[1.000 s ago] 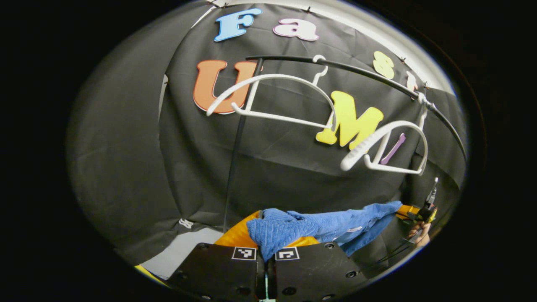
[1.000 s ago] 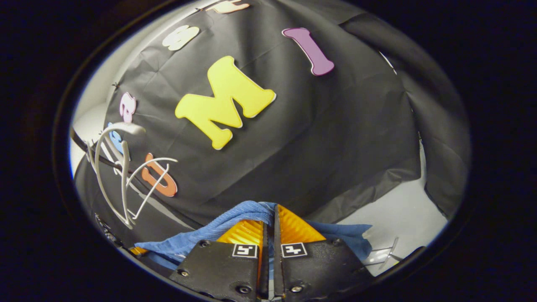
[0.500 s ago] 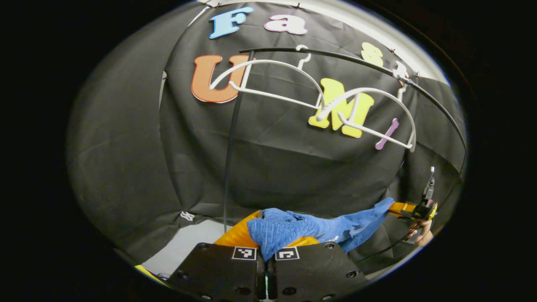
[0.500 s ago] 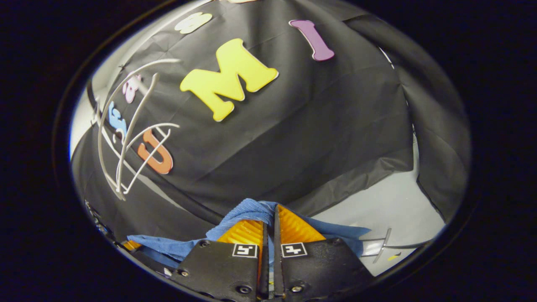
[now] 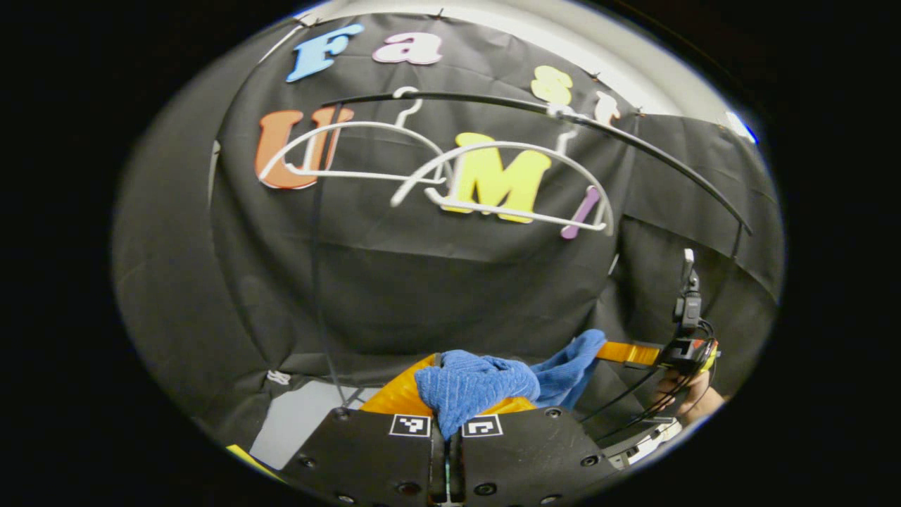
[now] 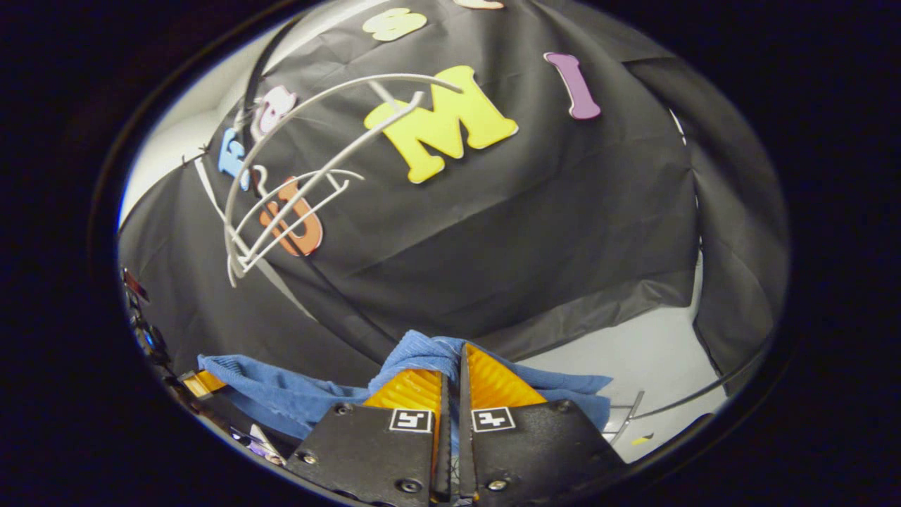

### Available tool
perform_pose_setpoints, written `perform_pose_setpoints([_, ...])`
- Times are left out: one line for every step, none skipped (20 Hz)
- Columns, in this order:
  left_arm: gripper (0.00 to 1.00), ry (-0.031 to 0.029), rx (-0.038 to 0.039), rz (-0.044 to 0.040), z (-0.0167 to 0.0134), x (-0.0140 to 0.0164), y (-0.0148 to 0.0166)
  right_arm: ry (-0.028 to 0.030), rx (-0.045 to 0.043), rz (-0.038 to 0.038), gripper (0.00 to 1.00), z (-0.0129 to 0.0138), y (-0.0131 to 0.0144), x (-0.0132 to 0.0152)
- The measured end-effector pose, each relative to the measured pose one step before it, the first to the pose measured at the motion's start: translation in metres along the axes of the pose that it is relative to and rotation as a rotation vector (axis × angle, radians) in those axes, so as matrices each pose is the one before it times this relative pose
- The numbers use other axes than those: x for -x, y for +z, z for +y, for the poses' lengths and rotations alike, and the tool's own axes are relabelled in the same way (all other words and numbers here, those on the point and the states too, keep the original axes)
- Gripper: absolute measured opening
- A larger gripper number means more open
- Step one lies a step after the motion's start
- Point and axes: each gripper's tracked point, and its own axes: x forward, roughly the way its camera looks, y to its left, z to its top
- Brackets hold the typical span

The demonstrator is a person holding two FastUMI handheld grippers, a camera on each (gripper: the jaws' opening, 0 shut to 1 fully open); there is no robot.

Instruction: Grasp the clothes on the hanger with both hands and then place them into the laundry hamper below.

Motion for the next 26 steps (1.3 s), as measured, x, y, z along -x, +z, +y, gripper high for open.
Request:
perform_pose_setpoints([0.07, -0.03642, -0.01223, 0.00226, -0.01347, 0.0008, -0.00231, 0.00506, 0.0018, 0.00072, 0.08, 0.00732, -0.00424, 0.00492])
perform_pose_setpoints([0.07, -0.03022, -0.01037, 0.00352, -0.01057, -0.00199, -0.00158, 0.01282, 0.00264, 0.0041, 0.07, 0.00983, -0.00528, 0.00536])
perform_pose_setpoints([0.02, -0.0357, -0.01178, 0.0055, -0.01804, -0.00421, -0.00265, 0.0061, -0.00078, 0.00495, 0.08, 0.00716, -0.00505, 0.00232])
perform_pose_setpoints([0.07, -0.02616, -0.01046, 0.00975, -0.01203, -0.00531, -0.00118, 0.0084, 0.00115, 0.00816, 0.08, 0.00752, -0.00684, 0.00106])
perform_pose_setpoints([0.02, -0.01927, -0.01069, 0.00546, -0.00689, -0.0036, -0.00325, -0.00526, -0.0037, 0.00424, 0.08, 0.00253, -0.00647, 0.00167])
perform_pose_setpoints([0.08, -0.02299, -0.00516, 0.00505, -0.00701, -0.00208, -0.00206, -0.00996, -0.01063, 0.00618, 0.08, 0.00068, -0.0051, -0.00065])
perform_pose_setpoints([0.07, -0.01812, 0.00513, 0.00757, -0.00726, 0.00009, -0.00244, -0.01435, -0.02789, 0.00917, 0.08, -0.00055, -0.00687, 0.00053])
perform_pose_setpoints([0.07, -0.02331, 0.0169, 0.00762, -0.00689, -0.00088, -0.00181, 0.01083, -0.02629, 0.0059, 0.07, 0.00341, -0.00789, 0.00366])
perform_pose_setpoints([0.07, -0.01617, 0.01548, 0.0008, -0.00805, -0.0019, -0.00358, 0.00523, -0.02275, 0.00408, 0.08, 0.00257, -0.00496, 0.00255])
perform_pose_setpoints([0.07, -0.01113, 0.01073, 0.00144, -0.00235, -0.00054, 0.00027, 0.00522, -0.01501, 0.00379, 0.08, 0.00209, -0.0031, 0.00233])
perform_pose_setpoints([0.07, -0.00868, 0.00591, -0.00335, -0.00159, -0.00197, 0.00155, 0.00452, -0.01061, 0.00042, 0.08, 0.00064, 0.00001, 0.0014])
perform_pose_setpoints([0.08, -0.00722, 0.00511, 0.00118, -0.00102, -0.00201, 0.00097, 0.0052, -0.01022, -0.00084, 0.08, -0.00508, -0.0012, -0.00063])
perform_pose_setpoints([0.08, -0.00192, 0.00352, -0.00267, 0.0008, -0.00029, -0.00141, -0.00016, -0.00946, 0.00317, 0.08, 0.00396, 0.00017, -0.00205])
perform_pose_setpoints([0.08, -0.0011, 0.0045, 0.0034, 0.00015, -0.00397, -0.00353, -0.00539, -0.00837, 0.0052, 0.08, -0.00307, -0.00179, -0.0022])
perform_pose_setpoints([0.02, -0.00105, 0.01316, 0.01151, 0.00199, -0.00495, -0.00769, -0.00985, -0.01252, 0.01224, 0.08, -0.00694, -0.00168, -0.00438])
perform_pose_setpoints([0.02, 0.00174, 0.01863, 0.01787, 0.00216, -0.00612, -0.00843, -0.00562, -0.01363, 0.01609, 0.07, -0.00927, -0.00234, -0.00572])
perform_pose_setpoints([0.02, 0.01027, 0.01903, 0.02289, 0.00294, -0.00402, -0.01068, -0.00811, -0.02231, 0.02091, 0.08, -0.01474, -0.006, -0.00753])
perform_pose_setpoints([0.03, 0.01572, 0.01316, 0.02087, 0.00735, -0.00768, -0.01, -0.00096, -0.02299, 0.02855, 0.08, -0.00978, -0.00637, -0.00896])
perform_pose_setpoints([0.08, 0.01442, 0.01116, 0.02331, 0.00666, -0.00681, -0.00868, -0.00672, -0.02656, 0.02549, 0.08, -0.00787, -0.00655, -0.00899])
perform_pose_setpoints([0.08, 0.01813, 0.00554, 0.01913, 0.00671, -0.00757, -0.00934, -0.0075, -0.02577, 0.02902, 0.08, -0.00881, -0.00688, -0.01041])
perform_pose_setpoints([0.03, 0.01292, 0.01548, 0.02157, 0.00473, -0.00761, -0.00999, -0.01358, -0.02477, 0.02215, 0.08, -0.01071, -0.00386, -0.00932])
perform_pose_setpoints([0.03, 0.01597, 0.02145, 0.02521, 0.006, -0.00832, -0.01092, -0.01401, -0.01463, 0.01903, 0.08, -0.01218, -0.00183, -0.00905])
perform_pose_setpoints([0.03, 0.02102, 0.01872, 0.02487, 0.00723, -0.00815, -0.01106, -0.02009, -0.01218, 0.02022, 0.08, -0.01239, -0.00469, -0.01006])
perform_pose_setpoints([0.08, 0.02556, 0.01331, 0.02654, 0.00959, -0.00631, -0.01046, -0.01986, -0.00294, 0.02131, 0.08, -0.00836, -0.00343, -0.0084])
perform_pose_setpoints([0.08, 0.02279, 0.00897, 0.02318, 0.00794, -0.00496, -0.00999, -0.0228, 0.00153, 0.0188, 0.08, -0.00924, -0.00332, -0.00787])
perform_pose_setpoints([0.03, 0.02574, 0.00194, 0.01996, 0.00709, -0.00546, -0.00848, -0.01665, 0.0039, 0.01926, 0.08, -0.00927, -0.00636, -0.00568])
